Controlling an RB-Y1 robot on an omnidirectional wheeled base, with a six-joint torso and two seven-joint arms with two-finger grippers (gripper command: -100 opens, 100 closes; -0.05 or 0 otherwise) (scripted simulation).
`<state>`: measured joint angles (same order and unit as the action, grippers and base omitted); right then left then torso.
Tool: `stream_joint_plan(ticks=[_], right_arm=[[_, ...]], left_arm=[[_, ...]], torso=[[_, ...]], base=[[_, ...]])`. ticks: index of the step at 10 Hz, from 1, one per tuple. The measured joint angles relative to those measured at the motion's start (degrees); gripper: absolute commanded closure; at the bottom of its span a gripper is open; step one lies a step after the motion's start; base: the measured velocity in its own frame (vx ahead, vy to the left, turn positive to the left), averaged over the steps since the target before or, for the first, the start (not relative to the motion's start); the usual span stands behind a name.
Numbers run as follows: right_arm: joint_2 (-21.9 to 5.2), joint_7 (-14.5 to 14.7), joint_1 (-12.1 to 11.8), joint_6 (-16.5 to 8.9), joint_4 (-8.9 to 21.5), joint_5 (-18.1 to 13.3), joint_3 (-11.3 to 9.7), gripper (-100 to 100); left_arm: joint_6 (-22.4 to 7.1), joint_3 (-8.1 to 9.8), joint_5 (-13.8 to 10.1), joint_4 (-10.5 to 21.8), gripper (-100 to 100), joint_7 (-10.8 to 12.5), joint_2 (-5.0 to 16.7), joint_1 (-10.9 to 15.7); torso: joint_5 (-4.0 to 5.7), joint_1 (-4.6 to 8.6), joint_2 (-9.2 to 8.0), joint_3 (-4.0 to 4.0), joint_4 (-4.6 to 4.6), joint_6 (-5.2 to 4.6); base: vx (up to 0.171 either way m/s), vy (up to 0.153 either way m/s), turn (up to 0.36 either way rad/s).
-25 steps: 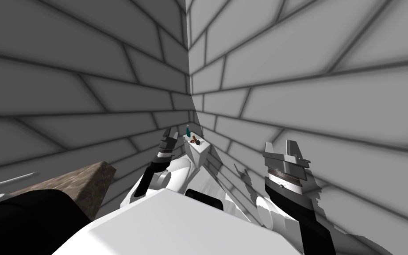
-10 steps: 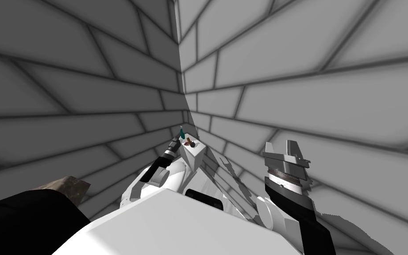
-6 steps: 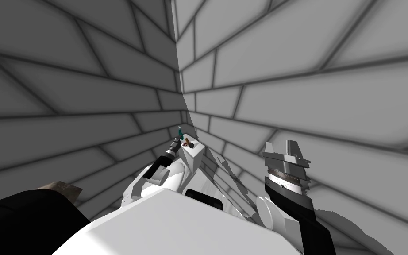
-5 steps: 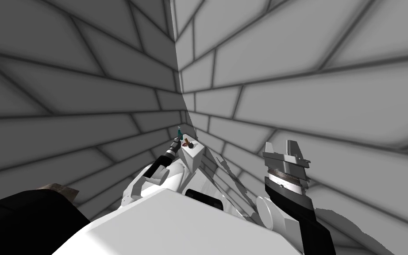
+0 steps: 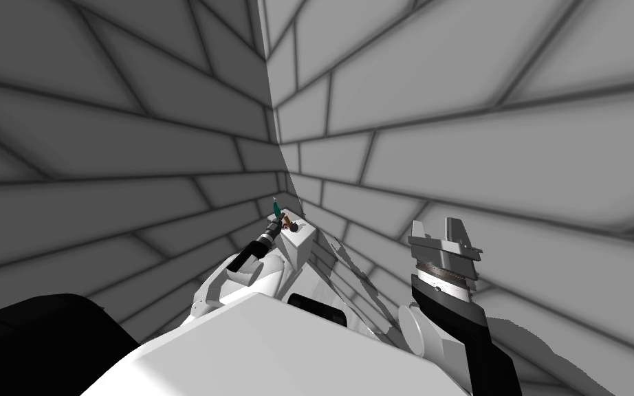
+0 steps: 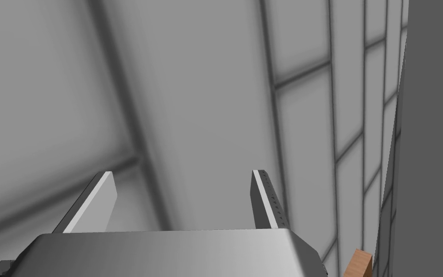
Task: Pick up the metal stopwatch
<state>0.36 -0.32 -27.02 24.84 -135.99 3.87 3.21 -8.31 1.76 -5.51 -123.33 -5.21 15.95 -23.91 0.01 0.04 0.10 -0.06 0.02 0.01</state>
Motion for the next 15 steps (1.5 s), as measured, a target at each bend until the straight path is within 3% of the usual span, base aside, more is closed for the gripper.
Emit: stream_joint_plan(ticks=[15], right_arm=[[0.0, 0.0, 0.0, 0.0, 0.0, 0.0, 0.0, 0]], left_arm=[[-21.2, 0.8, 0.2, 6.6, -100, 0.1, 9.0, 3.3]], torso=[[0.0, -0.02, 0.02, -0.02, 0.01, 0.01]], base=[[0.032, -0.009, -0.04]])
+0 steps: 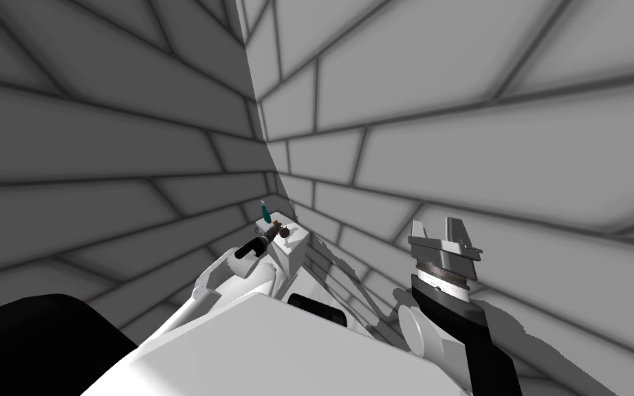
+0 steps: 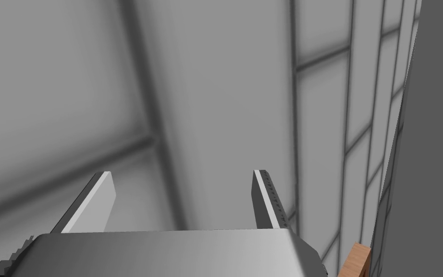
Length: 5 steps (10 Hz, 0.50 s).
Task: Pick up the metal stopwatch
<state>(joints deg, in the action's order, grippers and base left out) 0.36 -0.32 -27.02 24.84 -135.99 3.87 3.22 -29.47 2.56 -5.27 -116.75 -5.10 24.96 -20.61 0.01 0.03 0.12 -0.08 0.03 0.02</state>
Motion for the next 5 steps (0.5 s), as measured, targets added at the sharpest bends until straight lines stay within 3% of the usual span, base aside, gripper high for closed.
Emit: stream_joint_plan(ticks=[5], right_arm=[[0.0, 0.0, 0.0, 0.0, 0.0, 0.0, 0.0, 0]], left_arm=[[-5.5, 0.06, 0.4, 0.8, -100, -0.1, 2.0, 0.5]], torso=[[0.0, 0.01, -0.04, 0.02, -0.01, 0.01]], base=[[0.023, -0.006, -0.031]])
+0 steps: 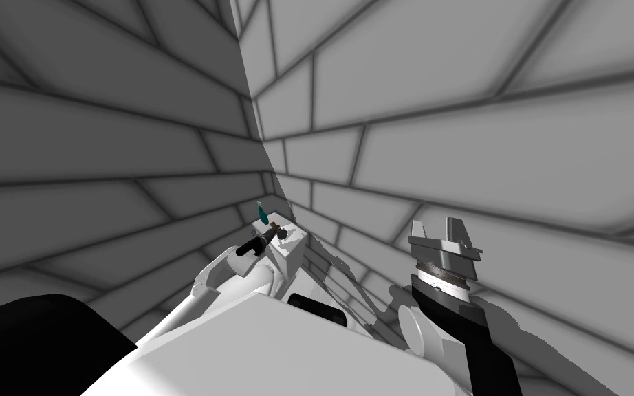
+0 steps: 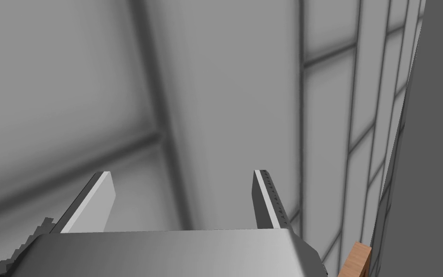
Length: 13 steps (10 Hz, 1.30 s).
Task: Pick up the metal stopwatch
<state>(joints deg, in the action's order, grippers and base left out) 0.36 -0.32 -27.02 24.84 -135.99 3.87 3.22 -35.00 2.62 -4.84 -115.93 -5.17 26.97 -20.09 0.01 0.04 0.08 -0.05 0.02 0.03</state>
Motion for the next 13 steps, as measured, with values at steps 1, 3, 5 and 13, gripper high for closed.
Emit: stream_joint_plan(ticks=[1, 3, 5, 13], right_arm=[[0.0, 0.0, 0.0, 0.0, 0.0, 0.0, 0.0, 0], [0.0, 0.0, 0.0, 0.0, 0.0, 0.0, 0.0, 0], [0.0, 0.0, 0.0, 0.0, 0.0, 0.0, 0.0, 0], [0.0, 0.0, 0.0, 0.0, 0.0, 0.0, 0.0, 0]], left_arm=[[-1.1, -0.05, 0.2, 0.1, -100, 0.0, 0.3, 0.3], [-2.3, -0.03, 0.2, 0.8, 0, 0.0, 0.9, 0.8], [-1.7, -0.87, -0.3, 2.3, -100, 0.6, 2.0, 2.2], [4.2, -6.85, -3.8, 14.8, -100, 6.0, 10.2, 11.2]], torso=[[0.0, -0.01, -0.01, 0.01, 0.0, 0.0], [0.0, -0.01, -0.05, 0.03, -0.01, 0.01], [0.01, 0.07, -0.14, 0.08, -0.03, 0.0], [0.04, 0.16, -0.2, 0.12, -0.05, 0.0]], base=[[0.022, -0.005, -0.034], [0.005, -0.001, -0.003], [-0.025, -0.033, 0.017], [-0.03, -0.043, 0.017]])
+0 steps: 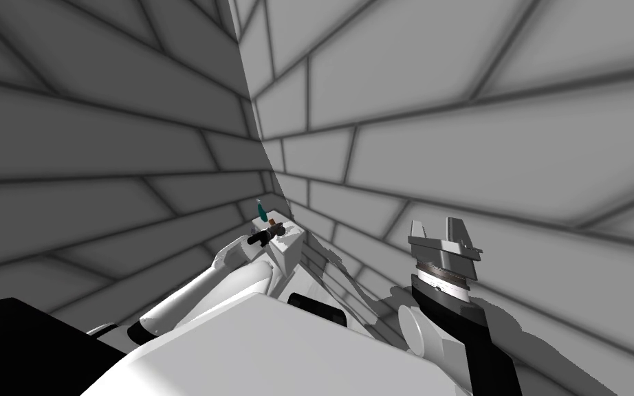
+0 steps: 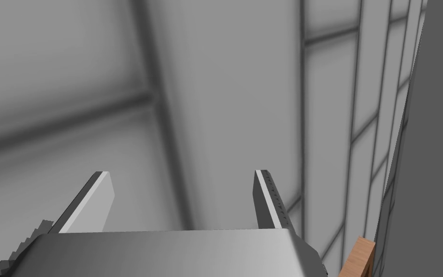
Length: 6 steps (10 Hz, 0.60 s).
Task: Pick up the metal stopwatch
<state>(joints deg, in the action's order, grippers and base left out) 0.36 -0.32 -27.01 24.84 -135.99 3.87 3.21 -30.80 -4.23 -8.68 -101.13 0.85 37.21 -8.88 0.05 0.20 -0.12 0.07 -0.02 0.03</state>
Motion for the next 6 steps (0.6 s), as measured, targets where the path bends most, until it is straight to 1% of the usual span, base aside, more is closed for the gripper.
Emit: stream_joint_plan(ticks=[1, 4, 5, 6], right_arm=[[0.0, 0.0, 0.0, 0.0, 0.0, 0.0, 0.0, 0], [0.0, 0.0, 0.0, 0.0, 0.0, 0.0, 0.0, 0], [0.0, 0.0, 0.0, 0.0, 0.0, 0.0, 0.0, 0], [0.0, 0.0, 0.0, 0.0, 0.0, 0.0, 0.0, 0]], left_arm=[[0.4, -0.53, -0.3, 1.3, -100, 0.6, 0.7, 0.9], [3.0, -3.02, -1.9, 6.4, -100, 2.7, 4.2, 4.7], [3.5, -3.52, -2.1, 7.9, -100, 3.3, 4.8, 5.4], [4.4, -4.56, -2.7, 9.7, -100, 4.1, 6.2, 7.0]], torso=[[0.0, -0.03, 0.01, 0.0, 0.0, 0.01], [-0.03, -0.08, 0.03, -0.03, 0.03, 0.02], [-0.04, -0.1, 0.04, -0.03, 0.03, 0.03], [-0.03, -0.1, 0.03, -0.03, 0.03, 0.02]], base=[[-0.033, -0.04, 0.024], [-0.03, -0.04, 0.014], [-0.04, -0.04, 0.026], [-0.028, -0.035, 0.009]])
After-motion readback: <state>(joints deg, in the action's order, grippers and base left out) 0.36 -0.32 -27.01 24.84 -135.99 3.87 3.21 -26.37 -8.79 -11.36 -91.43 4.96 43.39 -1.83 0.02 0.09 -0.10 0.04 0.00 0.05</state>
